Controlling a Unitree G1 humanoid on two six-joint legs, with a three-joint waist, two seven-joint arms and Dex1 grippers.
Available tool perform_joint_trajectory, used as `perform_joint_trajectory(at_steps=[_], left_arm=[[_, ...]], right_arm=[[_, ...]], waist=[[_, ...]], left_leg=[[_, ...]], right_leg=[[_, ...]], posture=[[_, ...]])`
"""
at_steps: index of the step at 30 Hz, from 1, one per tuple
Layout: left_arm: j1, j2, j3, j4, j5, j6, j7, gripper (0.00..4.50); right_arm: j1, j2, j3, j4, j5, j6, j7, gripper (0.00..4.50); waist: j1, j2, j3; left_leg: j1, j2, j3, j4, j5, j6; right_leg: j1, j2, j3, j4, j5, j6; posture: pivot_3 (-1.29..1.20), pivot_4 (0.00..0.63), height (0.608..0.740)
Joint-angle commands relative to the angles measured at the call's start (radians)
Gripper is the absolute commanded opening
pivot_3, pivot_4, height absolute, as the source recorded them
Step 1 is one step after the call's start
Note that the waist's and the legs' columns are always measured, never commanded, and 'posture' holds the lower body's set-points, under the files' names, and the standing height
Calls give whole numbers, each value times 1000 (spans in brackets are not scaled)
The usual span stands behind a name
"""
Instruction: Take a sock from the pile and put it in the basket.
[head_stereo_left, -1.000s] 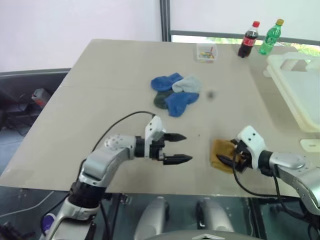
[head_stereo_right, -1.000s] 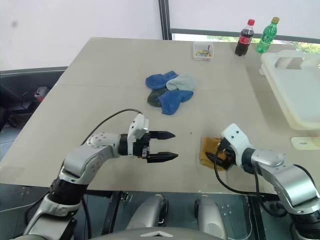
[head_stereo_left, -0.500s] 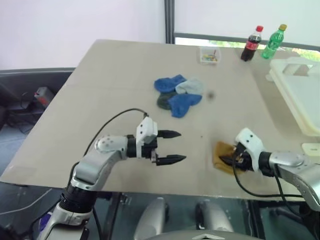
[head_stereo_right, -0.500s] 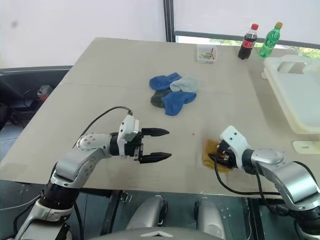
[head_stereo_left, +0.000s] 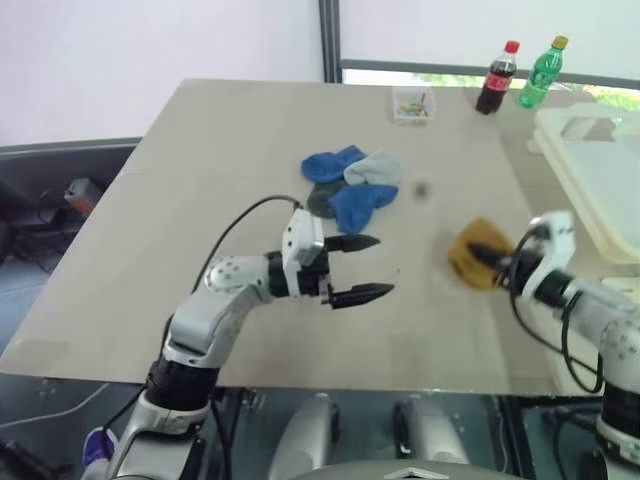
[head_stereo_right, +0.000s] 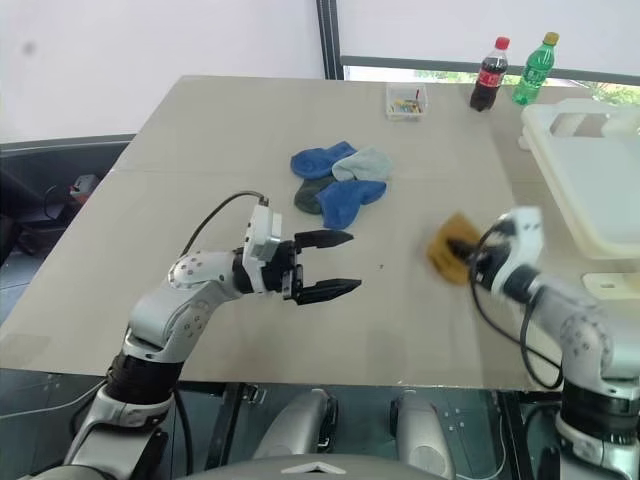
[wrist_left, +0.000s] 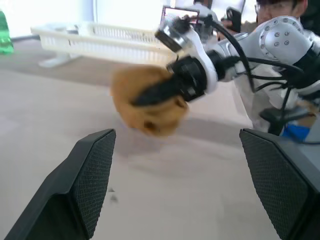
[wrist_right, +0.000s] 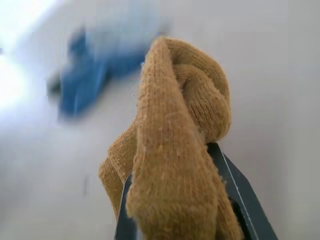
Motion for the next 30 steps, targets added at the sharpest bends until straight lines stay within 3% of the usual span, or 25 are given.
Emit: perform_joint_trajectory(at_steps=[1,6,11,14,15,16,23,30], left_arm=[[-64,-81,-17,21,9,-49,57,4244],[-100,-163,-55,60,49,-83,111,4244],[-97,-202,-60,62,57,-84,151,4244],[-95,-206,-60,59,64,-89,166,4244],[-94,-207,-59,57,65,-90,170,4244],[-91,-206,-57,54,65,-90,174,4244],[-79,-206,-53,45,54,-94,194,4244],[-67,-188,-60,69,80,-105,195,4244]], right_arm=[[-212,-46,-137,165,-33,-81,-166,13],[-497,-181,-166,644,-208,-321,-340,13],[-713,-301,-128,1236,-320,-641,-330,13],[-771,-332,-103,1449,-362,-732,-326,13],[-780,-337,-102,1488,-366,-742,-327,1018],[-783,-340,-111,1524,-360,-745,-332,1229],[-767,-364,-123,1586,-352,-748,-357,4470],[-736,-412,-84,1430,-348,-636,-272,4470]], waist=[[2,1,1],[2,0,1],[-4,0,1],[-23,0,1],[-26,0,1],[-28,0,1],[-27,0,2],[-25,0,2]], left_leg=[[-1,0,2,0,0,0],[-1,-2,8,-2,0,0],[-1,-3,17,-9,0,0],[-1,-1,21,-13,0,0],[-2,0,22,-14,1,0],[-1,0,23,-14,0,0],[0,1,29,-12,0,1],[0,1,30,-11,0,2]], right_leg=[[-1,0,1,0,0,0],[-3,-1,5,0,0,0],[-6,-1,10,-2,0,0],[-9,0,13,-2,0,0],[-9,0,14,-2,0,0],[-10,0,16,-2,0,0],[-10,1,22,-2,0,1],[-10,2,24,-2,1,2]], posture=[[0,150,740],[0,150,740],[0,150,740],[0,150,740],[0,150,740],[0,150,740],[0,150,740],[0,150,740]])
